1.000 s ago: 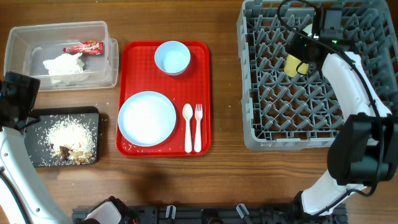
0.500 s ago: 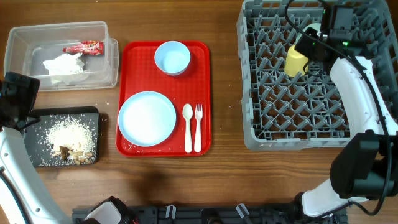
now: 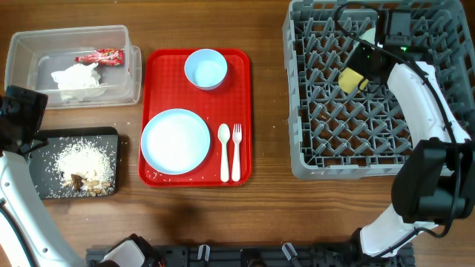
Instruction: Sort waste into correct bins and load items into the dishwasher rack
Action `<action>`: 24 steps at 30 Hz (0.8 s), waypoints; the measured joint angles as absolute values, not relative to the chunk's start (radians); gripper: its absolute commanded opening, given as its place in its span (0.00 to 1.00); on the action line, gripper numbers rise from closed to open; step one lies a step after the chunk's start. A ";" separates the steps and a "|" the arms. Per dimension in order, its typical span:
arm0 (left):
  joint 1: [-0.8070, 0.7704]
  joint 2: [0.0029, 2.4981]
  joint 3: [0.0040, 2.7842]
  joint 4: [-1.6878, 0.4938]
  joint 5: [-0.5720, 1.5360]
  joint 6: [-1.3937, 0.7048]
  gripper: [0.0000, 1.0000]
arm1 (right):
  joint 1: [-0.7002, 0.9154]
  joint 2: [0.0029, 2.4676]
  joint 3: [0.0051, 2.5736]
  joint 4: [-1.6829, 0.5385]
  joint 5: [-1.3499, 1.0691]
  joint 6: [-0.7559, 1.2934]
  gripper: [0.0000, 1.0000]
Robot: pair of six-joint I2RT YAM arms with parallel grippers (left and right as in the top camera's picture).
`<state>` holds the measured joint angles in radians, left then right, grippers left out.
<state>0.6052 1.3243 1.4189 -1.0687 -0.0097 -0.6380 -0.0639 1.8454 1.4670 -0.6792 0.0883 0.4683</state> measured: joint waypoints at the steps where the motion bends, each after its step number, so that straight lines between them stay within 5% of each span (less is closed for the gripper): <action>1: 0.605 1.324 1.419 -1.069 -0.009 -0.638 1.00 | -0.064 1.837 1.467 -0.706 0.105 0.472 0.04; 6: 0.605 1.324 1.419 -1.069 -0.009 -0.638 1.00 | -0.064 1.740 1.461 -0.748 0.117 0.483 0.08; 9: 0.605 1.325 1.419 -1.069 -0.009 -0.638 1.00 | -0.064 1.620 1.461 -0.708 0.002 0.463 0.49; 11: 0.605 1.325 1.419 -1.069 -0.010 -0.638 1.00 | -0.062 1.569 1.461 -0.626 -0.171 0.383 0.62; 12: 0.605 1.325 1.419 -1.069 -0.010 -0.638 1.00 | -0.046 1.542 1.462 -0.562 -0.387 0.354 0.62; 16: 0.605 1.325 1.419 -1.069 -0.009 -0.638 1.00 | 0.104 1.548 1.460 -0.424 -0.506 0.303 0.65; 24: 0.605 1.325 1.419 -1.069 -0.009 -0.638 1.00 | 0.537 1.640 1.488 -0.319 -0.281 0.135 0.66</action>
